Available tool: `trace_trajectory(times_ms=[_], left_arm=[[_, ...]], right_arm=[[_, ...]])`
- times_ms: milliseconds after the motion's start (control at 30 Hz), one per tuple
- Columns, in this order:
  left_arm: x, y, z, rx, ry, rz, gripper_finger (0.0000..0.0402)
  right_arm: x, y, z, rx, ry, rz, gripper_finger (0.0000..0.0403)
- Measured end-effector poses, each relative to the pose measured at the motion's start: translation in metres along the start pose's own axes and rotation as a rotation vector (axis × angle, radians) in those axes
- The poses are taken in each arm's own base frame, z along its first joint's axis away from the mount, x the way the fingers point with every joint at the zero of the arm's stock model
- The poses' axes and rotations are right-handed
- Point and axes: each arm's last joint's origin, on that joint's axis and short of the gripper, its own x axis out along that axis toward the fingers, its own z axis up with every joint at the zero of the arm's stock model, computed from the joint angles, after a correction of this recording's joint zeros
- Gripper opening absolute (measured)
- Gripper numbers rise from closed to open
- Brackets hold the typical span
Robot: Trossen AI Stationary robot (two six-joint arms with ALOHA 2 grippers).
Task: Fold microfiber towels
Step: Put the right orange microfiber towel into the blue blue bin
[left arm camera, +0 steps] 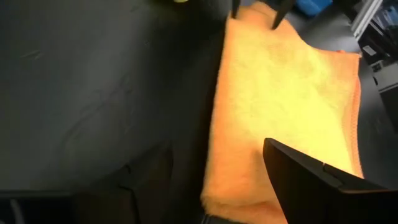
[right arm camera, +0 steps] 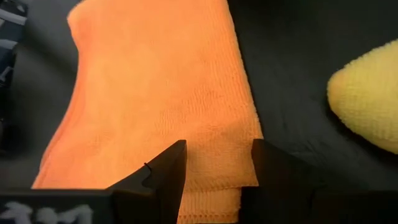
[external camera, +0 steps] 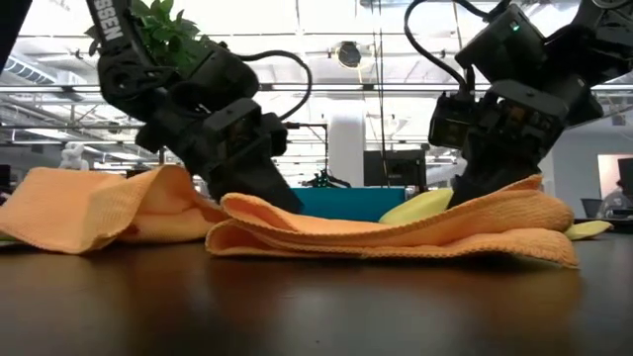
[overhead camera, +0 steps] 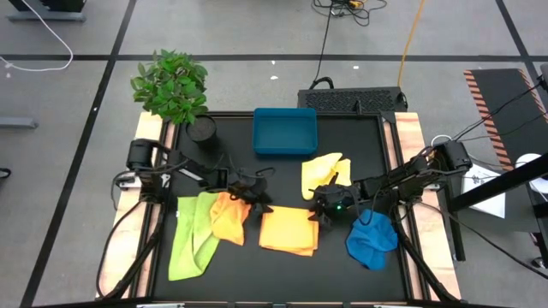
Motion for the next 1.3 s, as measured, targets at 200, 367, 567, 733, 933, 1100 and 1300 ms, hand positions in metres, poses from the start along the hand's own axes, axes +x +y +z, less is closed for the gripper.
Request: trace_trajectory(times_ms=[200,367,567,733,933,1100,1300], left_arm=[[0.006,-0.001,0.004,0.008,0.071,-0.007,0.0255],[0.006,-0.001,0.001,0.018,0.092,0.000,0.0236],[0.008,-0.005,-0.004,0.103,0.113,0.013,0.0143],[0.008,-0.007,-0.004,0.133,0.106,-0.009,0.0030],[-0.005,-0.020,0.005,0.165,0.085,-0.073,0.0007],[-0.027,-0.039,0.019,0.241,0.023,-0.048,0.0005],[-0.061,-0.058,0.037,0.343,-0.116,0.083,0.0005]], right_arm=[[0.000,0.000,-0.002,0.011,0.022,-0.010,0.0178],[0.000,0.000,-0.004,0.005,0.038,-0.018,0.0160],[0.000,-0.001,-0.005,-0.035,0.045,-0.020,0.0106],[0.000,-0.001,-0.005,-0.050,0.052,-0.021,0.0032],[-0.006,0.004,-0.001,-0.050,0.028,0.026,0.0008],[-0.024,0.014,0.010,-0.089,-0.052,0.076,0.0003],[-0.057,0.025,0.027,-0.166,-0.234,0.103,0.0001]])
